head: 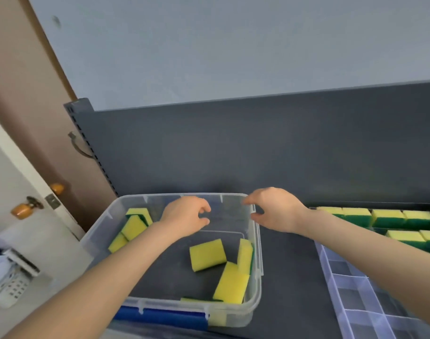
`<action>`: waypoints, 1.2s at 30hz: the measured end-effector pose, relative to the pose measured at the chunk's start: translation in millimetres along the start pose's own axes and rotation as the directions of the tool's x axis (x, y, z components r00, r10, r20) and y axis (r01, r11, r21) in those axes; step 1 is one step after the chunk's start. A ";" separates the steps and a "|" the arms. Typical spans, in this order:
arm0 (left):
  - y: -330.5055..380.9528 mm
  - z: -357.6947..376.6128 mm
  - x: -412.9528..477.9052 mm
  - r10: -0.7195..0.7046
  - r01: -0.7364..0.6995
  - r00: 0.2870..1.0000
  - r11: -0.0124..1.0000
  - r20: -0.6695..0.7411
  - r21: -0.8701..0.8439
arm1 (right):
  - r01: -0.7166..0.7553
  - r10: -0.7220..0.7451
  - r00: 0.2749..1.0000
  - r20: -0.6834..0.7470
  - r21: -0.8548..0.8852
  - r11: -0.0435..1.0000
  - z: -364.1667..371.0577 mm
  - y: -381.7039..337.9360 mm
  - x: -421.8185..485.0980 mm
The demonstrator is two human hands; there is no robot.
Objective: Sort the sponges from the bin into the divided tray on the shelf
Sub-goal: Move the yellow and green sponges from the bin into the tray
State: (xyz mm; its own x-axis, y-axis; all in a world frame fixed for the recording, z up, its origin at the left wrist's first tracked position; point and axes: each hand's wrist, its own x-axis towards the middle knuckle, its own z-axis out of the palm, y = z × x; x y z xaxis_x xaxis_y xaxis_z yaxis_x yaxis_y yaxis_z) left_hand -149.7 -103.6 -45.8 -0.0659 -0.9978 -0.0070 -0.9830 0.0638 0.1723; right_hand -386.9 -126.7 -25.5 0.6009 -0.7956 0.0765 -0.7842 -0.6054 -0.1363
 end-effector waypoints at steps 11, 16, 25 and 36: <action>-42.0 42.2 -7.8 0.188 -0.177 0.961 0.982 0.203 -0.071 | 0.163 -0.033 0.836 0.548 -0.189 0.968 37.7 -68.7 12.6; -39.9 72.0 -7.1 0.265 -0.268 0.915 0.963 0.303 -0.032 | 0.212 0.101 0.786 0.610 -0.419 0.883 56.8 -79.5 10.6; -57.2 95.3 0.2 0.234 -0.237 0.922 0.971 0.310 -0.028 | 0.137 0.151 0.860 0.487 -0.506 0.852 74.4 -78.1 27.7; -69.3 79.0 12.6 -0.045 0.037 0.999 0.929 -0.013 -0.368 | -0.046 0.221 0.886 0.407 -0.396 0.917 78.9 -74.7 51.0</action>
State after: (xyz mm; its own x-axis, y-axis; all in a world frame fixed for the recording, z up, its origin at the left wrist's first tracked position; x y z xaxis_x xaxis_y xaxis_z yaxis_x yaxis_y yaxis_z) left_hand -96.0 -119.2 -135.6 -0.0199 -0.9998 -0.0020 -0.8528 0.0159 0.5220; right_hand -285.5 -120.4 -89.3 0.4226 -0.8298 -0.3644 -0.8082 -0.5270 0.2627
